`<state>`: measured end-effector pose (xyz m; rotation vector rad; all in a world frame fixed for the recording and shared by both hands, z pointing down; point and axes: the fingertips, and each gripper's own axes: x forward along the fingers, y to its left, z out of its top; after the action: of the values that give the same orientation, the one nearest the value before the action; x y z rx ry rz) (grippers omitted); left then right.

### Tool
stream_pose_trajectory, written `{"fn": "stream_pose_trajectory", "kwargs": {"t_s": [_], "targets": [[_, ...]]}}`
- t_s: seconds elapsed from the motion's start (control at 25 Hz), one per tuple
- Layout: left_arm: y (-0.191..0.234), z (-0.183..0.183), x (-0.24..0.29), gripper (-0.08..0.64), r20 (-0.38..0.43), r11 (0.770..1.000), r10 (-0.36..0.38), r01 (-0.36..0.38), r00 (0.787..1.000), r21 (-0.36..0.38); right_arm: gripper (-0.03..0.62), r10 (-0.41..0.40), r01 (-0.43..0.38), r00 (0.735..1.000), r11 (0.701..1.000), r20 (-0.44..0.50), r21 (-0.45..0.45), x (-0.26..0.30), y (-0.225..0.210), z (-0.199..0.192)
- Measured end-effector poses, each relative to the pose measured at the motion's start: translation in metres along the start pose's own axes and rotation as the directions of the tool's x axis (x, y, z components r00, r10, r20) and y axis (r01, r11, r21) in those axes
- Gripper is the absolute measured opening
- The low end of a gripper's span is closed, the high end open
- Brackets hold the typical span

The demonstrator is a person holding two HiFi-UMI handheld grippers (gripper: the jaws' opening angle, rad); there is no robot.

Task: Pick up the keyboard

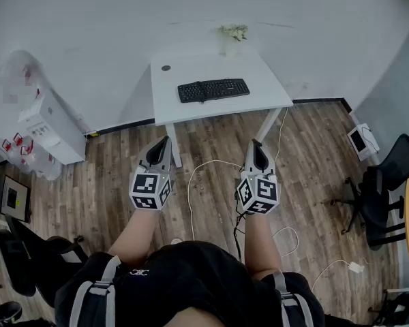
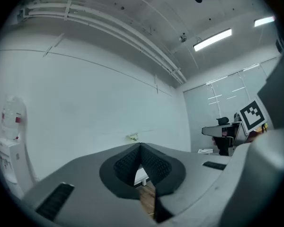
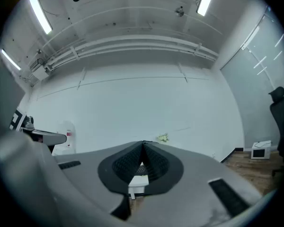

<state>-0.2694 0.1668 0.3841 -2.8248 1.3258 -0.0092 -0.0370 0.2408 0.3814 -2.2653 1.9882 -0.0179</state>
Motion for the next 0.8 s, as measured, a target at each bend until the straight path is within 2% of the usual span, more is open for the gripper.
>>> {"fn": "stream_pose_trajectory", "kwargs": {"t_s": [0.16, 0.36, 0.8], "targets": [[-0.01, 0.002, -0.001, -0.002, -0.008, 1.0, -0.019, 0.019, 1.0, -0.022, 0.002, 0.021, -0.021, 1.0, 1.0, -0.004, -0.004, -0.005, 0.002, -0.001], [-0.018, 0.005, 0.001, -0.002, -0.006, 1.0, 0.002, -0.002, 1.0, 0.0, 0.002, 0.036, -0.036, 0.999, 0.999, -0.005, -0.013, -0.005, -0.004, -0.002], [-0.045, -0.002, -0.002, -0.001, -0.022, 0.999, 0.035, -0.035, 0.999, -0.001, 0.003, 0.024, -0.024, 1.0, 0.999, 0.008, 0.032, -0.022, -0.038, -0.004]]}}
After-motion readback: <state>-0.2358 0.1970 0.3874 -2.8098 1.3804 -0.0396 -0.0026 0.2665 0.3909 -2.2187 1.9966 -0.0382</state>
